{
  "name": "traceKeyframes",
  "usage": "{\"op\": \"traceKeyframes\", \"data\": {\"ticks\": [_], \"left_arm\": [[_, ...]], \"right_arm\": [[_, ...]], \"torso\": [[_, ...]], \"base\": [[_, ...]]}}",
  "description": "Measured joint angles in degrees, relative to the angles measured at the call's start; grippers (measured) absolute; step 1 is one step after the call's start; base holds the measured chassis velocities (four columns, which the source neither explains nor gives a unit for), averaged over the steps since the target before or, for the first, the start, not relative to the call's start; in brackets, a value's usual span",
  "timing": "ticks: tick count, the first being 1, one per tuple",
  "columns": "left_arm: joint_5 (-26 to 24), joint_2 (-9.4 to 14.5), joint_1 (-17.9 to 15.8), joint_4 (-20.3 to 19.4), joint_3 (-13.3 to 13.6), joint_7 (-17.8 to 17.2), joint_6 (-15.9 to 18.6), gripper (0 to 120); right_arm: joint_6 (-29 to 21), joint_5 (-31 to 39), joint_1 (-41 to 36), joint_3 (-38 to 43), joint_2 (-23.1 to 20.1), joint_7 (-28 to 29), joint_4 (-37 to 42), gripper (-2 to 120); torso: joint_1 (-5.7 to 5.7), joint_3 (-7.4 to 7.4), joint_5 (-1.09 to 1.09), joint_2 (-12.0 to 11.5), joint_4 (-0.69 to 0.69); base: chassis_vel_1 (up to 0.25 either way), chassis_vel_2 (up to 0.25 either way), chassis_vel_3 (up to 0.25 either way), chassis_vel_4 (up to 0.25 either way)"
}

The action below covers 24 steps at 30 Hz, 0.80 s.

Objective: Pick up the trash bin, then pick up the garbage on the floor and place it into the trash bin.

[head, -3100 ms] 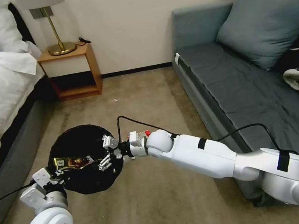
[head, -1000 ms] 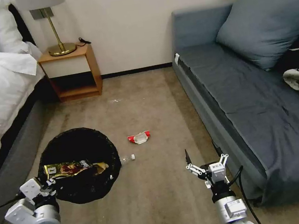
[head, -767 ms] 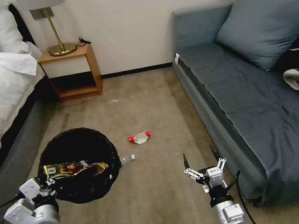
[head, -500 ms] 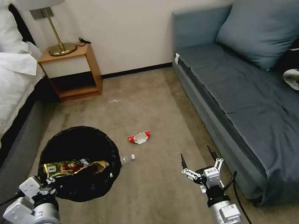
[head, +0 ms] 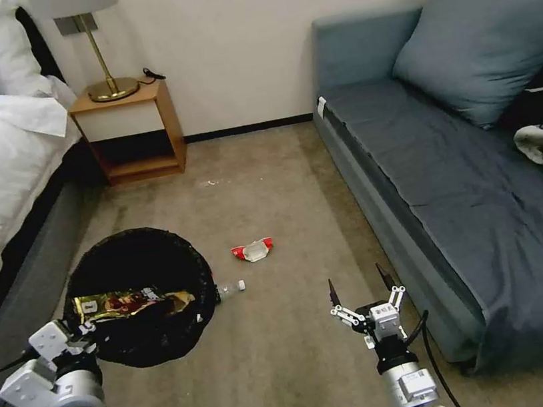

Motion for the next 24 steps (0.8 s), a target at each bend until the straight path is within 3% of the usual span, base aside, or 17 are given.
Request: {"op": "traceKeyframes", "data": {"ticks": [24], "left_arm": [[-0.1,-0.5,0.0,0.1,0.1,0.0,-0.1,3]], "right_arm": [[0.5,-1.8,-2.6,-0.8,1.2,0.5,-0.7,100]], "torso": [[0.00,0.00,0.00,0.0,0.00]], "base": [[0.000,0.000,0.000,0.000]]}}
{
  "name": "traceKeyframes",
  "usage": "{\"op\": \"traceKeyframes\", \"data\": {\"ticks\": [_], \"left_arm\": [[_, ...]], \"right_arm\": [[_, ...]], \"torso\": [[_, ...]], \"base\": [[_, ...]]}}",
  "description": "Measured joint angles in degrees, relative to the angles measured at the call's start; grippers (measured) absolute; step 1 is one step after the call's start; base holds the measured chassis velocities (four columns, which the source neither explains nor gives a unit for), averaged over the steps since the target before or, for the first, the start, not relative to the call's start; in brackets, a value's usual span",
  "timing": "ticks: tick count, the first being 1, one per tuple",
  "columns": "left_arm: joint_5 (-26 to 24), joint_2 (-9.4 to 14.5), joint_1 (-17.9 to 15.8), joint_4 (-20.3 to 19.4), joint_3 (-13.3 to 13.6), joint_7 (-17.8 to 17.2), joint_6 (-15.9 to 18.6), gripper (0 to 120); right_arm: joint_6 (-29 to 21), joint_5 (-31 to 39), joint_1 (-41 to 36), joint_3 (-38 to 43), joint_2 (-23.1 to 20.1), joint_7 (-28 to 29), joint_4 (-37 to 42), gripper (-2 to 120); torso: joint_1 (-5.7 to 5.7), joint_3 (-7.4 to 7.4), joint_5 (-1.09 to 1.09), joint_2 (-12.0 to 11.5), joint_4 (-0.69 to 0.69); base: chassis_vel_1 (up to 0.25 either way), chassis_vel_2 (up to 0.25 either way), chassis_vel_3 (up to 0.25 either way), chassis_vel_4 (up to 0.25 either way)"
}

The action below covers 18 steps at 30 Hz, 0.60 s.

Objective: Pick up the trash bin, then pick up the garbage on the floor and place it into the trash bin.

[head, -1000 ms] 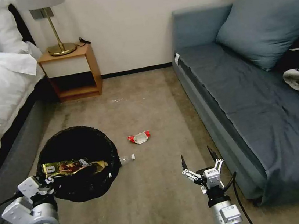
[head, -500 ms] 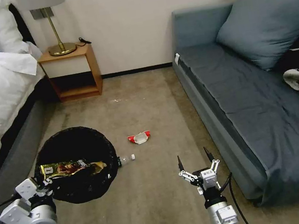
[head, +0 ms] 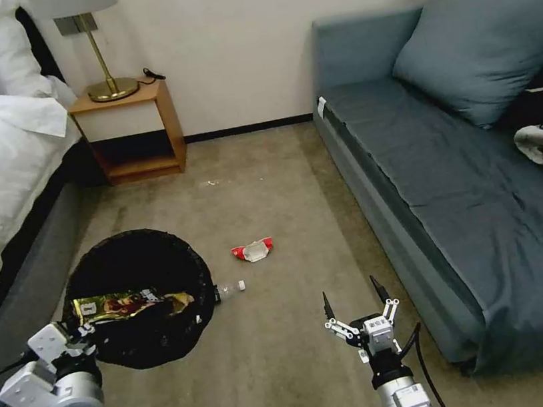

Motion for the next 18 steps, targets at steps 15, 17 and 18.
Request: {"op": "traceKeyframes", "data": {"ticks": [15,17,18], "left_arm": [[-0.1,0.2,-0.7,0.9,0.4,0.0,0.0,3],[-0.2,0.3,-0.9,1.3,0.5,0.0,0.0,3],[-0.2,0.3,-1.0,1.4,0.6,0.0,0.0,3]], "right_arm": [[0.2,-0.2,0.8,-0.1,0.1,0.0,-0.8,100],[0.2,0.0,1.3,-0.1,0.0,0.0,-1.0,100],[0.2,0.0,1.4,-0.2,0.0,0.0,-1.1,100]], "torso": [[0.00,0.00,0.00,0.0,0.00],[0.00,0.00,0.00,0.0,0.00],[0.00,0.00,0.00,0.0,0.00]], "base": [[-0.041,0.043,0.037,-0.035],[-0.054,0.056,0.056,-0.067],[-0.068,0.051,0.062,-0.069]]}}
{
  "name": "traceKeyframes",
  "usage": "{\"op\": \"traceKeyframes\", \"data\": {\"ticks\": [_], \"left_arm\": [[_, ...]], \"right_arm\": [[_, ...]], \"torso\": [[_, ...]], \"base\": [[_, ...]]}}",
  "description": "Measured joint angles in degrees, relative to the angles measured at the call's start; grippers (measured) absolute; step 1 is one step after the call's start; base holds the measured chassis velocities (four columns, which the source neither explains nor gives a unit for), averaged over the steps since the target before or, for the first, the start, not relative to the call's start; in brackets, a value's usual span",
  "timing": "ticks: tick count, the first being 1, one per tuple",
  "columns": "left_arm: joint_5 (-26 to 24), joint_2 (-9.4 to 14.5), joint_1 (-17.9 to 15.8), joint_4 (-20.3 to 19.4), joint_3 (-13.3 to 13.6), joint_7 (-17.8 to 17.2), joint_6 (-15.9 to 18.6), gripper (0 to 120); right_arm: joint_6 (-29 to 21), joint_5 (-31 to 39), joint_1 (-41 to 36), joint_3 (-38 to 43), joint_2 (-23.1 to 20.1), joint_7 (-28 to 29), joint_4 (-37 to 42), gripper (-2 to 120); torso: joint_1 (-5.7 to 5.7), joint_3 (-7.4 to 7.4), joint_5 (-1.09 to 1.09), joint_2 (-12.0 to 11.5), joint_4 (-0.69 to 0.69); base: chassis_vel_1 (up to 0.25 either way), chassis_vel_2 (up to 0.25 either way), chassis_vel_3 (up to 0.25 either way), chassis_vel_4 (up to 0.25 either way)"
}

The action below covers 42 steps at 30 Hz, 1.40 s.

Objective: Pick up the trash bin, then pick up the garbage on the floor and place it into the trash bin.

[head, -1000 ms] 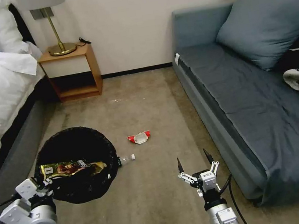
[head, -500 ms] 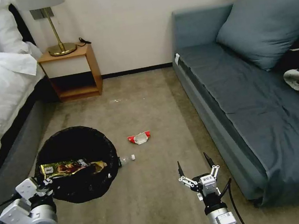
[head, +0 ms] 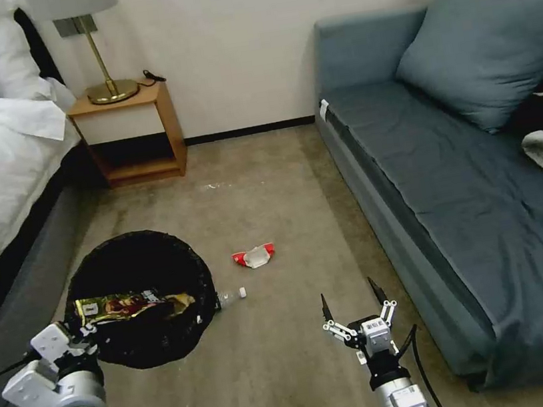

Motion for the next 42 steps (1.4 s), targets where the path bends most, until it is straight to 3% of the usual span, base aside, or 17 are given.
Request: {"op": "traceKeyframes", "data": {"ticks": [32,42], "left_arm": [[0.0,0.8,-1.3,1.4,1.2,-0.2,0.2,3],[0.4,0.0,-1.4,1.5,1.7,-0.6,0.2,3]], "right_arm": [[0.0,-0.1,1.1,-0.9,0.4,0.1,-1.3,100],[0.0,-0.2,1.4,-1.5,0.0,0.1,-1.3,100]], "torso": [[0.00,0.00,0.00,0.0,0.00],[0.00,0.00,0.00,0.0,0.00]], "base": [[-0.086,0.086,0.087,-0.087],[-0.104,0.105,0.094,-0.103]]}}
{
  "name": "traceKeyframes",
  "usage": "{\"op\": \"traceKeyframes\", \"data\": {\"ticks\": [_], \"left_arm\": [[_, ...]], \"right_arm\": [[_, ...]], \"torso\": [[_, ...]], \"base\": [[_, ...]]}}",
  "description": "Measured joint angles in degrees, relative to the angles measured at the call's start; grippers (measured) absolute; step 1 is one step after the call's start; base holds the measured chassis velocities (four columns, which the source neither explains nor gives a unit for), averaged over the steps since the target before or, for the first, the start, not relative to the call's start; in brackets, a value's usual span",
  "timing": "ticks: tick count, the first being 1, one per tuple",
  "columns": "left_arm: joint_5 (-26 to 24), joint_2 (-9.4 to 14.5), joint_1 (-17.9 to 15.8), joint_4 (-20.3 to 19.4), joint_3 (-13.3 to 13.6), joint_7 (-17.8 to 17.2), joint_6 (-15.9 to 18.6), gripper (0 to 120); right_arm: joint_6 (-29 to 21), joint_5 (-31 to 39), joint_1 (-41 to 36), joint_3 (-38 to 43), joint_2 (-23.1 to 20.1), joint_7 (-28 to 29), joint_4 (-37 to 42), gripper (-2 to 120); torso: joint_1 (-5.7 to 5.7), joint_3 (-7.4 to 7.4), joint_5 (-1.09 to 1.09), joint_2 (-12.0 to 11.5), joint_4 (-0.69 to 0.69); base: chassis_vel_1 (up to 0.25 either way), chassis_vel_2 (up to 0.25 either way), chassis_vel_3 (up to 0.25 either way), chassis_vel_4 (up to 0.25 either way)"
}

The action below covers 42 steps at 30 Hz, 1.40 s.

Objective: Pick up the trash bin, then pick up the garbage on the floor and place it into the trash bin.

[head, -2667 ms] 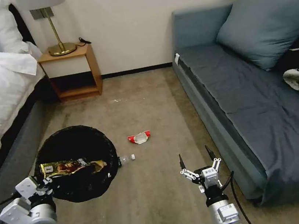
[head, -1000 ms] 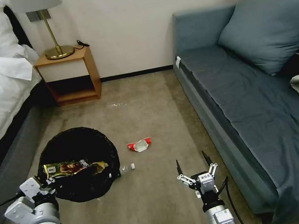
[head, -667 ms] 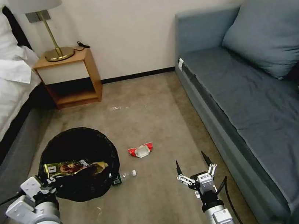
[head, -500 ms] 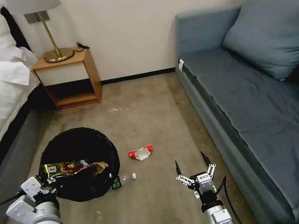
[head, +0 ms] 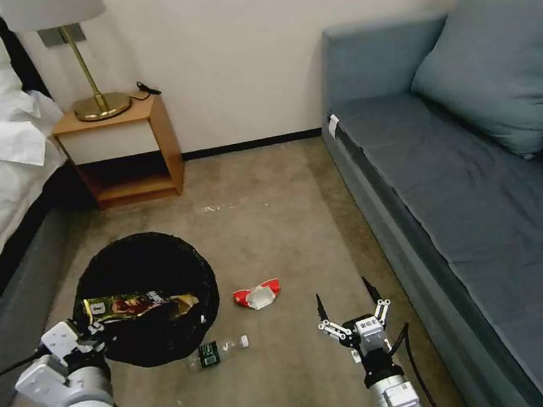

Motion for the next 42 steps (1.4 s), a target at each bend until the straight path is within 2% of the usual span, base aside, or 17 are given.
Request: {"op": "traceKeyframes", "data": {"ticks": [34,40,42], "left_arm": [[0.7,-0.8,-0.2,0.1,0.3,-0.2,0.0,3],[0.5,-0.4,-0.3,0.1,0.3,-0.3,0.0,3],[0.4,-0.3,-0.3,0.1,0.3,-0.3,0.0,3]], "right_arm": [[1.1,0.1,5.2,-4.2,-2.0,-2.2,-3.5,100],[1.3,1.8,9.8,-4.8,-4.5,-8.4,-5.6,100],[-0.9,5.5,14.4,-6.5,-7.3,-13.2,-6.6,100]], "torso": [[0.00,0.00,0.00,0.0,0.00],[0.00,0.01,0.00,0.0,-0.01],[0.00,0.00,0.01,0.0,-0.01]], "base": [[-0.099,0.098,0.100,-0.094],[-0.070,0.070,0.070,-0.068],[0.000,0.000,0.000,0.000]]}}
